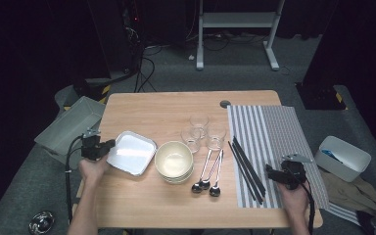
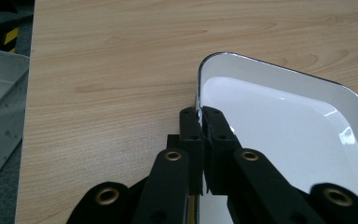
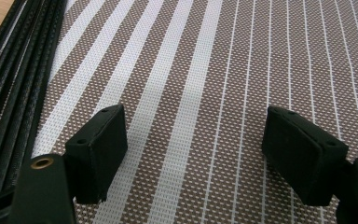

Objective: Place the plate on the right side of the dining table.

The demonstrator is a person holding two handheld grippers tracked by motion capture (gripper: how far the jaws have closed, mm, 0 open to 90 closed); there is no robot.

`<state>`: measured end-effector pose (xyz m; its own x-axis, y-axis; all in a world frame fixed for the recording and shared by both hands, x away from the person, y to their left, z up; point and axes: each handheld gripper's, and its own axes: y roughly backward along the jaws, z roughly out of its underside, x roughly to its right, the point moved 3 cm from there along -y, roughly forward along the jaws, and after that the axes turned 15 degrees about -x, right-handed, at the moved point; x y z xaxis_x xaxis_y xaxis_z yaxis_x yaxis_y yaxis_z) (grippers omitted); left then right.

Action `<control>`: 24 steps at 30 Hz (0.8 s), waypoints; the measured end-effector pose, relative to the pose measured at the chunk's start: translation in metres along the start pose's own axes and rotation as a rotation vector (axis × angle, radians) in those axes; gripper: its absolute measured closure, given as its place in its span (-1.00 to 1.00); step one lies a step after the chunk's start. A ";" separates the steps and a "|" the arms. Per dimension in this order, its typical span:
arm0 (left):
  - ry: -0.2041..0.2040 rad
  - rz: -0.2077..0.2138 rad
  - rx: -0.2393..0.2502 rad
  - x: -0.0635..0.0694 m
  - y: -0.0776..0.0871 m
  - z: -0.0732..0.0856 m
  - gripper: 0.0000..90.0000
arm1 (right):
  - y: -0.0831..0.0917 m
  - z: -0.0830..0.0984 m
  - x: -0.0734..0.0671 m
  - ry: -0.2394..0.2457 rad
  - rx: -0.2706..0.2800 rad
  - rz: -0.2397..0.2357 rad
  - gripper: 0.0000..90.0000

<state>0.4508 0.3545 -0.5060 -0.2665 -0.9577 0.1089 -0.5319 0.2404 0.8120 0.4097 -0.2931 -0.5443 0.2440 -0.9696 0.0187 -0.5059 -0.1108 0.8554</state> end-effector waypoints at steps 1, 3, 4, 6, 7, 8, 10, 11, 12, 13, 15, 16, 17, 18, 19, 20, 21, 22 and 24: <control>0.000 0.000 0.001 0.000 0.000 0.000 0.95 | 0.000 0.000 0.000 0.000 0.000 0.000 -0.51; 0.000 0.000 0.002 0.000 0.000 0.000 0.95 | 0.000 0.000 0.000 0.000 0.000 0.000 -0.51; 0.002 0.000 0.003 0.000 0.000 0.000 0.95 | 0.000 0.000 0.000 0.000 0.000 0.000 -0.51; 0.001 -0.001 0.003 0.000 0.000 0.000 0.95 | 0.000 0.000 0.000 0.000 0.000 0.000 -0.51; 0.000 -0.003 0.002 0.000 0.001 0.000 0.95 | 0.000 0.000 0.000 0.000 0.000 0.000 -0.51; -0.003 -0.007 0.003 -0.001 0.001 0.000 0.95 | 0.000 0.000 0.000 0.000 0.000 0.000 -0.51; -0.005 -0.009 0.001 0.000 0.001 -0.001 0.95 | 0.000 0.000 0.000 0.000 0.000 0.000 -0.51; -0.006 -0.011 0.001 0.000 0.002 -0.001 0.95 | 0.000 0.000 0.000 0.000 0.000 0.000 -0.51; -0.007 -0.011 0.000 0.000 0.002 -0.001 0.95 | 0.000 0.000 0.000 0.000 0.000 0.000 -0.51; -0.005 -0.010 0.001 0.000 0.003 -0.002 0.95 | 0.000 0.000 0.000 0.000 0.000 0.000 -0.51; -0.010 -0.013 0.005 0.000 0.003 -0.003 0.95 | 0.000 0.000 0.000 0.001 0.000 0.000 -0.51; -0.013 -0.015 0.005 -0.001 0.004 -0.003 0.95 | 0.000 0.000 0.000 0.000 0.000 0.000 -0.51; -0.014 -0.016 0.005 -0.001 0.003 -0.003 0.95 | 0.000 0.000 0.000 0.000 0.000 0.000 -0.51; -0.012 -0.015 0.003 -0.001 0.003 -0.003 0.95 | 0.000 0.000 0.000 0.000 0.000 0.000 -0.51; -0.011 -0.016 0.001 -0.001 0.003 -0.003 0.95 | 0.000 0.000 0.000 0.000 0.000 0.000 -0.51; -0.010 -0.017 0.001 -0.001 0.002 -0.003 0.95 | 0.000 0.000 0.000 0.000 0.000 0.000 -0.51; -0.006 -0.016 0.000 -0.001 0.002 -0.002 0.95 | 0.000 0.000 0.000 0.000 0.000 0.000 -0.51; -0.005 -0.016 0.000 -0.001 0.002 -0.002 0.95 | 0.000 0.000 0.000 0.001 0.000 0.000 -0.51; -0.004 -0.018 0.001 -0.002 0.002 -0.002 0.95 | 0.000 0.000 0.000 0.000 0.000 0.000 -0.51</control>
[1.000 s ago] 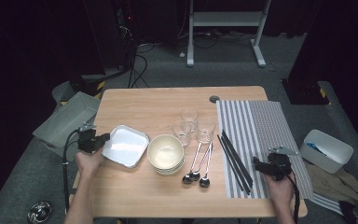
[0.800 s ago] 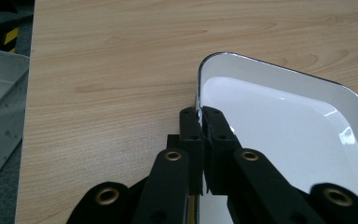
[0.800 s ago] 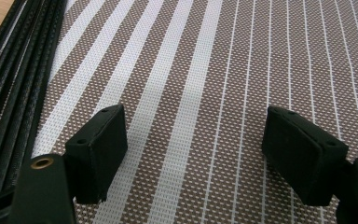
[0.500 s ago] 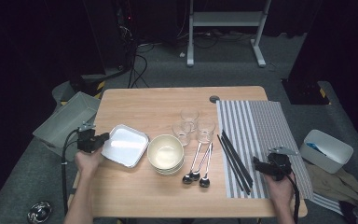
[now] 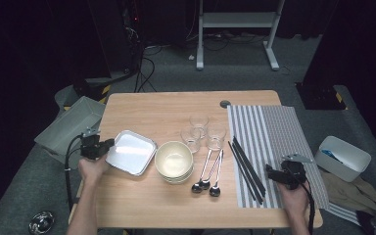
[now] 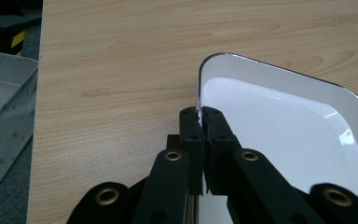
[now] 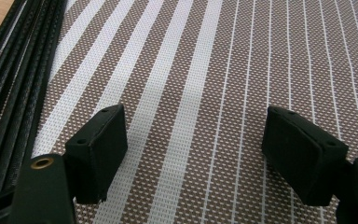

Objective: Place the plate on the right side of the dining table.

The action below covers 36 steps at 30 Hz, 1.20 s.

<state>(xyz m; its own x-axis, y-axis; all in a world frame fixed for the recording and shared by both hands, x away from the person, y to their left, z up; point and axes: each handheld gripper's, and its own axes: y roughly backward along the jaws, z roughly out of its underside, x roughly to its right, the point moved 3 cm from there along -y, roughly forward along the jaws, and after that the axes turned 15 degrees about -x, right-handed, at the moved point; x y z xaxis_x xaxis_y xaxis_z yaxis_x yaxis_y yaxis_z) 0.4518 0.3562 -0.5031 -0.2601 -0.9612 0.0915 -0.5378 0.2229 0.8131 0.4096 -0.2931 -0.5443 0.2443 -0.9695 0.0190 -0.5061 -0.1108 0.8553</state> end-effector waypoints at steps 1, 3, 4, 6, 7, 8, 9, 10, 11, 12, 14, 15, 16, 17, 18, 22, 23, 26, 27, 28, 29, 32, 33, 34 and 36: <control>-0.001 -0.003 0.000 0.000 0.000 0.000 0.95 | 0.000 0.000 0.000 0.000 0.000 0.000 -0.51; -0.001 -0.006 0.000 -0.001 0.001 0.000 0.95 | 0.000 0.000 0.000 0.000 0.000 0.000 -0.51; -0.003 -0.008 0.001 -0.001 0.001 -0.001 0.95 | 0.000 0.000 0.000 0.000 0.000 0.000 -0.51; -0.003 -0.008 0.000 -0.001 0.002 -0.001 0.95 | 0.000 0.000 0.000 0.000 0.000 0.000 -0.51; 0.000 -0.008 0.003 -0.001 0.002 -0.001 0.95 | 0.000 0.000 0.000 0.000 0.000 0.000 -0.51; -0.002 -0.011 0.001 -0.002 0.002 -0.001 0.95 | 0.000 0.000 0.000 0.000 0.000 0.000 -0.51; -0.002 -0.012 0.001 -0.002 0.002 -0.001 0.95 | 0.000 0.000 0.000 0.000 0.000 0.000 -0.51; 0.000 -0.013 0.002 -0.002 0.002 -0.001 0.95 | 0.000 0.000 0.000 0.000 0.000 0.000 -0.51; 0.000 -0.016 0.002 -0.002 0.002 -0.001 0.95 | 0.000 0.000 0.000 0.000 0.000 0.000 -0.51; -0.002 -0.019 0.002 -0.002 0.002 -0.001 0.95 | 0.000 0.000 0.000 0.000 0.000 0.000 -0.51; 0.002 -0.019 0.001 -0.003 0.002 -0.001 0.95 | 0.000 0.000 0.000 0.000 0.000 0.000 -0.51; 0.003 -0.022 0.002 -0.003 0.002 -0.001 0.95 | 0.000 0.000 0.000 0.000 0.000 0.000 -0.51; 0.006 -0.022 0.002 -0.003 0.002 -0.001 0.95 | 0.000 0.000 0.000 0.000 0.000 0.000 -0.51; 0.006 -0.024 0.002 -0.004 0.002 -0.001 0.95 | 0.000 0.000 0.000 0.000 0.000 0.000 -0.51; 0.004 -0.027 0.001 -0.005 0.003 0.000 0.95 | 0.000 0.000 0.000 0.000 0.000 0.000 -0.51; 0.009 -0.035 0.001 -0.006 0.003 0.000 0.94 | 0.000 0.000 0.000 0.000 0.000 0.000 -0.51; 0.009 -0.038 0.001 -0.006 0.003 0.000 0.94 | 0.000 0.000 0.000 0.000 0.000 0.000 -0.51; 0.013 -0.042 -0.001 -0.007 0.002 0.001 0.94 | 0.000 0.000 0.000 0.000 0.000 0.000 -0.51; 0.016 -0.041 -0.003 -0.007 0.001 0.001 0.94 | 0.000 0.000 0.000 0.000 0.000 0.000 -0.51; 0.014 -0.046 -0.005 -0.007 0.001 0.001 0.94 | 0.000 0.000 0.000 0.000 0.000 0.000 -0.51; 0.015 -0.046 -0.006 -0.008 0.000 0.002 0.94 | 0.000 0.000 0.000 0.000 0.000 0.000 -0.51; 0.016 -0.047 -0.004 -0.008 0.000 0.001 0.93 | 0.000 0.000 0.000 0.000 0.000 0.000 -0.51; 0.007 -0.054 -0.007 -0.008 0.000 0.001 0.93 | 0.000 0.000 0.000 0.000 0.000 0.000 -0.51; 0.007 -0.054 -0.009 -0.008 0.000 0.001 0.93 | 0.000 0.000 0.000 0.000 0.000 0.000 -0.51; 0.007 -0.055 -0.008 -0.008 0.000 0.001 0.93 | 0.000 0.000 0.000 0.000 0.000 0.000 -0.51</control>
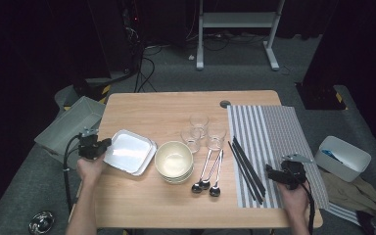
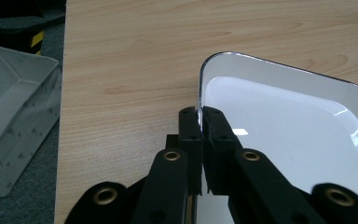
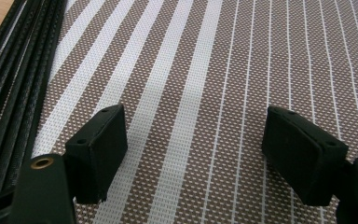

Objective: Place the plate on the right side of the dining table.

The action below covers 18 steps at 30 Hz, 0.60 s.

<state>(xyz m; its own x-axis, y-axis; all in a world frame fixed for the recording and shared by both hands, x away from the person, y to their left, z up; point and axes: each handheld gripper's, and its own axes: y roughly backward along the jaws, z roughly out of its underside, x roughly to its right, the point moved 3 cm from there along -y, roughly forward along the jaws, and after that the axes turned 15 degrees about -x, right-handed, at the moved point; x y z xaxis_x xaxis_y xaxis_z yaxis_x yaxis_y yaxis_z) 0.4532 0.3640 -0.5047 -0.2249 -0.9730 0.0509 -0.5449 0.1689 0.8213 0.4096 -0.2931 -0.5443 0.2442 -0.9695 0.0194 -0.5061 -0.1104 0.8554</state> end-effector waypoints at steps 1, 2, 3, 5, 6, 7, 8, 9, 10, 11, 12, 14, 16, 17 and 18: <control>0.005 0.002 0.002 0.000 0.000 0.000 0.92 | 0.000 0.000 0.000 0.000 0.000 0.000 -0.51; 0.005 0.001 0.003 0.001 -0.001 0.000 0.92 | 0.000 0.000 0.000 0.000 0.000 0.000 -0.51; 0.007 0.002 0.005 0.001 -0.001 -0.001 0.92 | 0.000 0.000 0.000 0.000 0.000 0.000 -0.51; 0.007 0.001 0.003 0.001 -0.002 -0.001 0.91 | 0.000 0.000 0.000 0.000 0.000 0.000 -0.51; 0.007 0.002 0.004 0.001 -0.002 -0.001 0.91 | 0.000 0.000 0.000 0.000 0.000 0.000 -0.51; 0.007 0.003 0.004 0.001 -0.002 -0.001 0.91 | 0.000 0.000 0.000 0.000 0.000 0.000 -0.51; 0.002 -0.001 0.005 0.001 -0.003 -0.001 0.91 | 0.000 0.000 0.000 0.000 0.000 0.000 -0.51; 0.001 -0.002 0.005 0.001 -0.003 -0.002 0.90 | 0.000 0.000 0.000 0.000 0.000 0.000 -0.51; 0.003 0.000 0.005 0.001 -0.003 -0.002 0.90 | 0.000 0.000 0.000 0.002 0.001 0.000 -0.51; 0.007 0.003 0.005 0.001 -0.004 -0.002 0.90 | 0.000 0.000 0.000 0.000 0.000 0.000 -0.51; 0.003 0.000 0.005 0.001 -0.004 -0.002 0.89 | 0.000 0.000 0.000 0.000 0.000 0.000 -0.51; 0.005 0.001 0.005 0.001 -0.006 -0.001 0.89 | 0.000 0.000 0.000 0.001 0.001 0.000 -0.51; 0.008 0.006 0.006 0.001 -0.006 -0.001 0.88 | 0.000 0.000 0.000 0.000 0.000 0.000 -0.51; 0.009 0.008 0.006 0.001 -0.007 -0.001 0.88 | 0.000 0.000 0.000 0.000 0.000 0.000 -0.51; 0.008 0.009 0.004 0.001 -0.007 -0.001 0.88 | 0.000 0.000 0.000 0.001 0.000 0.000 -0.51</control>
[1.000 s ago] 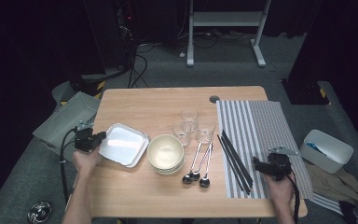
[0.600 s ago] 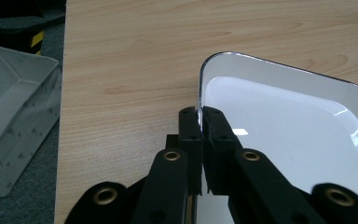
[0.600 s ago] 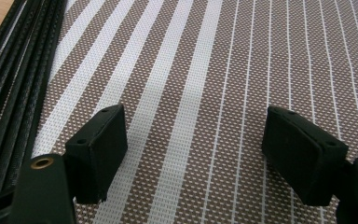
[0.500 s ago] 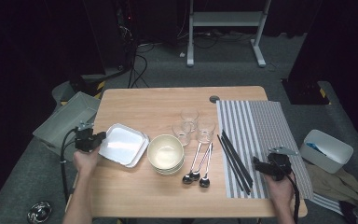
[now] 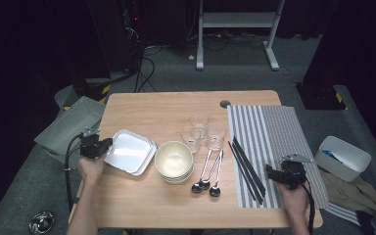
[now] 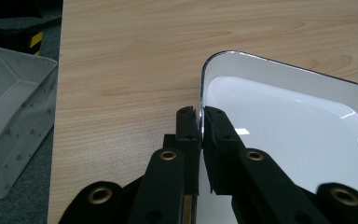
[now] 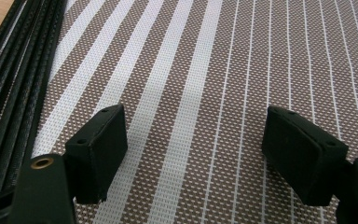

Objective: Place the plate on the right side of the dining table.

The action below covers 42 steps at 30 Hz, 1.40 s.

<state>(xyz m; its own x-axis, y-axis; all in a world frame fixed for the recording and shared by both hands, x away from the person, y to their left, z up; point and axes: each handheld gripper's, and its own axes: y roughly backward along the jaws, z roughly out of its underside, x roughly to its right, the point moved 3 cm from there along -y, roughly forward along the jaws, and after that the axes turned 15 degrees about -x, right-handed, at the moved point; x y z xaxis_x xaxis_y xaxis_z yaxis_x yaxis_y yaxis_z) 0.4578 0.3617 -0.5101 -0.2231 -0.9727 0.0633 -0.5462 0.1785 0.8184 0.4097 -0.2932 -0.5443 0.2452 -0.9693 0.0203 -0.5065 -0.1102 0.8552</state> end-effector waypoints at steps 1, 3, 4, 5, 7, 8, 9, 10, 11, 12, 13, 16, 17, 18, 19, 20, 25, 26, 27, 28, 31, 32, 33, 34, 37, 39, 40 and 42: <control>-0.006 -0.005 0.000 -0.001 0.000 0.000 0.88 | 0.000 0.000 0.000 -0.002 0.000 0.000 -0.51; -0.005 -0.003 0.000 -0.001 -0.001 0.000 0.87 | 0.000 0.000 0.000 -0.001 0.000 0.000 -0.51; -0.004 -0.002 0.001 -0.001 -0.001 0.000 0.87 | 0.000 0.000 0.000 -0.001 0.000 0.000 -0.51; 0.000 0.001 0.002 -0.001 -0.002 0.000 0.87 | 0.000 0.000 0.000 -0.001 0.000 0.000 -0.51; 0.001 0.004 0.002 -0.001 -0.002 0.000 0.87 | 0.000 0.000 0.000 -0.002 0.000 0.000 -0.51; 0.002 0.007 0.003 -0.001 -0.002 0.000 0.86 | 0.000 0.000 0.000 -0.002 0.000 0.000 -0.51; 0.002 0.008 0.003 -0.002 -0.003 0.000 0.86 | 0.000 0.000 0.000 -0.001 0.000 0.000 -0.51; 0.002 0.012 0.003 -0.002 -0.003 0.001 0.86 | 0.000 0.000 0.000 -0.002 0.000 0.000 -0.51; 0.003 0.014 0.003 -0.002 -0.003 0.001 0.86 | 0.000 0.000 0.000 -0.002 0.000 0.000 -0.51; 0.004 0.016 0.005 -0.002 -0.004 0.001 0.86 | 0.000 0.000 0.000 -0.002 0.000 0.000 -0.51; 0.005 0.020 0.005 -0.003 -0.004 0.001 0.86 | 0.000 0.000 0.000 -0.002 0.000 0.000 -0.51; 0.020 0.038 0.010 -0.003 -0.005 0.002 0.86 | 0.000 0.000 0.000 -0.002 0.000 -0.001 -0.51; 0.021 0.044 0.010 -0.004 -0.005 0.002 0.87 | 0.000 0.000 0.000 -0.002 0.000 0.000 -0.51; 0.020 0.047 0.010 -0.004 -0.005 0.002 0.87 | 0.000 0.000 0.000 -0.002 0.000 0.000 -0.51; 0.030 0.054 0.010 -0.004 -0.005 0.002 0.87 | 0.000 0.000 0.000 -0.002 0.000 0.000 -0.51; 0.032 0.059 0.011 -0.004 -0.005 0.002 0.88 | 0.000 0.000 0.000 0.002 0.000 0.002 -0.51; 0.034 0.071 0.008 -0.005 -0.005 0.002 0.89 | 0.000 0.000 0.000 0.002 0.001 0.002 -0.51; 0.033 0.073 0.008 -0.005 -0.005 0.002 0.90 | 0.000 0.000 0.000 0.002 0.001 0.002 -0.51; 0.032 0.074 0.008 -0.005 -0.005 0.002 0.90 | 0.000 0.000 0.000 0.002 0.001 0.002 -0.51; 0.031 0.075 0.008 -0.005 -0.005 0.002 0.90 | 0.000 0.000 0.000 0.002 0.001 0.002 -0.51; 0.031 0.084 0.008 -0.006 -0.004 0.003 0.91 | 0.000 0.000 0.000 0.002 0.001 0.002 -0.51; 0.029 0.087 0.008 -0.006 -0.004 0.003 0.92 | 0.000 0.000 0.000 0.002 0.001 0.002 -0.51; 0.024 0.088 0.007 -0.006 -0.004 0.003 0.92 | 0.000 0.000 0.000 0.002 0.000 0.002 -0.51; 0.023 0.091 0.008 -0.006 -0.003 0.003 0.93 | 0.000 0.000 0.000 0.002 0.001 0.002 -0.51; 0.024 0.099 0.008 -0.006 -0.002 0.003 0.93 | 0.000 0.000 0.000 0.002 0.001 0.002 -0.51; 0.027 0.105 0.010 -0.006 -0.002 0.004 0.94 | 0.000 0.000 0.000 0.002 0.001 0.002 -0.51; 0.026 0.106 0.010 -0.007 -0.001 0.004 0.94 | 0.000 0.000 0.000 0.002 0.001 0.002 -0.51; 0.028 0.107 0.010 -0.006 -0.001 0.004 0.95 | 0.000 0.000 0.000 0.002 0.001 0.002 -0.51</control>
<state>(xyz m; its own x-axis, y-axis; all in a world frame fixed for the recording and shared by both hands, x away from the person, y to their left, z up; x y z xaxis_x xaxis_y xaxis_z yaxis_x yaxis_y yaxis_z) 0.4567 0.3683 -0.5133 -0.2585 -0.9516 0.1660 -0.5285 0.2831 0.8003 0.4098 -0.2933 -0.5444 0.2458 -0.9690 0.0233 -0.5075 -0.1082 0.8548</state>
